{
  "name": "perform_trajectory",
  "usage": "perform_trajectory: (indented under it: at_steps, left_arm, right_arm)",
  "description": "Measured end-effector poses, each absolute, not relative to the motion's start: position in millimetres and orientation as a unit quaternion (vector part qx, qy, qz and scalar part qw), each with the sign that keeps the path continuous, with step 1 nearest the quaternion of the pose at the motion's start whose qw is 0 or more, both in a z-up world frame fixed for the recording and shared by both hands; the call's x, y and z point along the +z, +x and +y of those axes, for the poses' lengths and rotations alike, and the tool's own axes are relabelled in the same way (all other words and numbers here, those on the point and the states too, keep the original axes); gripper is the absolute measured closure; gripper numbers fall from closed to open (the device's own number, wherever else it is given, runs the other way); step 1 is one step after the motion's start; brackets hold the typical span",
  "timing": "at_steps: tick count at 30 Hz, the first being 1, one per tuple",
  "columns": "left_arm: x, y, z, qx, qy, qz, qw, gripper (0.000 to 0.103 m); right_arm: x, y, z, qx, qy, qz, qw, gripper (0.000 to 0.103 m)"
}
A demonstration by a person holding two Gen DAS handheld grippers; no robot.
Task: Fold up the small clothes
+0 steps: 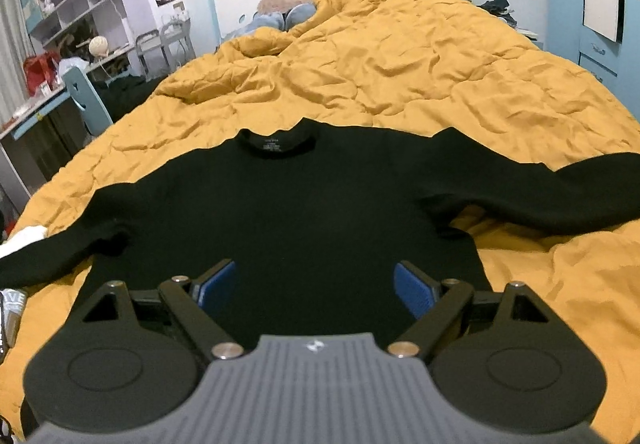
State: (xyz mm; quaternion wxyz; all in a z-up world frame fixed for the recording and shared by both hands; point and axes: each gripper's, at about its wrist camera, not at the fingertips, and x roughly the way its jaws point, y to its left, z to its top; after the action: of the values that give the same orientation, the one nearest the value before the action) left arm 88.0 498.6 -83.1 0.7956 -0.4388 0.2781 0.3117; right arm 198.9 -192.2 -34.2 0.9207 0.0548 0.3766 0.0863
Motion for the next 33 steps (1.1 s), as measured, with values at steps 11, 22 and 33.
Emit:
perform_trajectory:
  at_steps: [11,22,33]
  left_arm:
    - [-54,123,460,0.288,-0.344,0.255,0.856,0.098]
    - [36,192,258,0.094,-0.135,0.264,0.950,0.098]
    - [-56,238,114,-0.069,-0.078,0.404,0.909,0.098]
  right_arm:
    - [-44,211,-174,0.090,0.038,0.384,0.918,0.022]
    - [-36,236,-131,0.107,-0.004,0.365,0.925,0.058]
    - [-53,238,-127,0.108,0.007,0.397,0.911,0.067]
